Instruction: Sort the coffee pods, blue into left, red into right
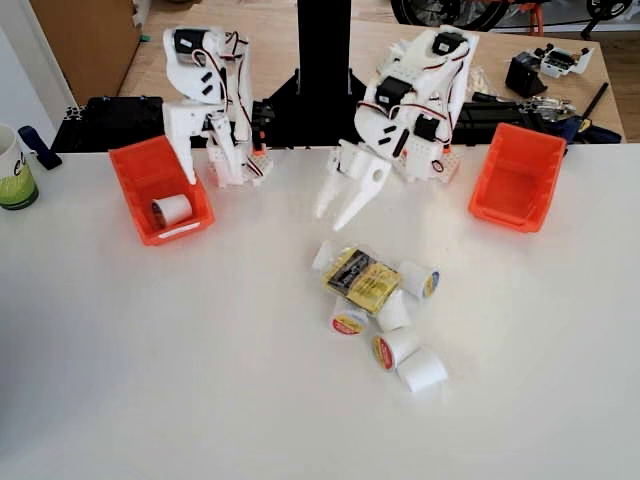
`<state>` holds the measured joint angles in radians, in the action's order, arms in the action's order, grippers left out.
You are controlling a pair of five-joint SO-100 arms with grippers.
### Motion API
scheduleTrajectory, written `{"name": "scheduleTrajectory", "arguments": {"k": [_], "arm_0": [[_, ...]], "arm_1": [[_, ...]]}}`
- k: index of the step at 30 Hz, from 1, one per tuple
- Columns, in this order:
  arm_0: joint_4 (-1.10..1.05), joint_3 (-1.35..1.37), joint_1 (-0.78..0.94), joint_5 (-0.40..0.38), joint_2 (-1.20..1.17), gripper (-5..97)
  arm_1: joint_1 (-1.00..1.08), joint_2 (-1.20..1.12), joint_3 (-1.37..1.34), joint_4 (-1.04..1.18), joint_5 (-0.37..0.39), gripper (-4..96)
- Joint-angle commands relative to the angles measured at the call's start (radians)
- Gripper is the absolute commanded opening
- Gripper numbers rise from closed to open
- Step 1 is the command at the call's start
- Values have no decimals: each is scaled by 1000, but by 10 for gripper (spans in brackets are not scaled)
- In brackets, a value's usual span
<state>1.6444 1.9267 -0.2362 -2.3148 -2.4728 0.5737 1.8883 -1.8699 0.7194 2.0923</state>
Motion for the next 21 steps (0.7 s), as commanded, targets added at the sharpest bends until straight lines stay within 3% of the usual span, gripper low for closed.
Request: {"name": "scheduleTrajectory", "arguments": {"k": [1,8,21], "arm_0": [[-6,-17,8,-6,-5,265],[-2,-11,8,3,-8,264],[8,-11,8,14,-17,259]], "arm_1": [[-31,3,51,-71,21,359],[-58,-129,25,-241,60,381],[-133,-173,-213,-445,176,397]]}}
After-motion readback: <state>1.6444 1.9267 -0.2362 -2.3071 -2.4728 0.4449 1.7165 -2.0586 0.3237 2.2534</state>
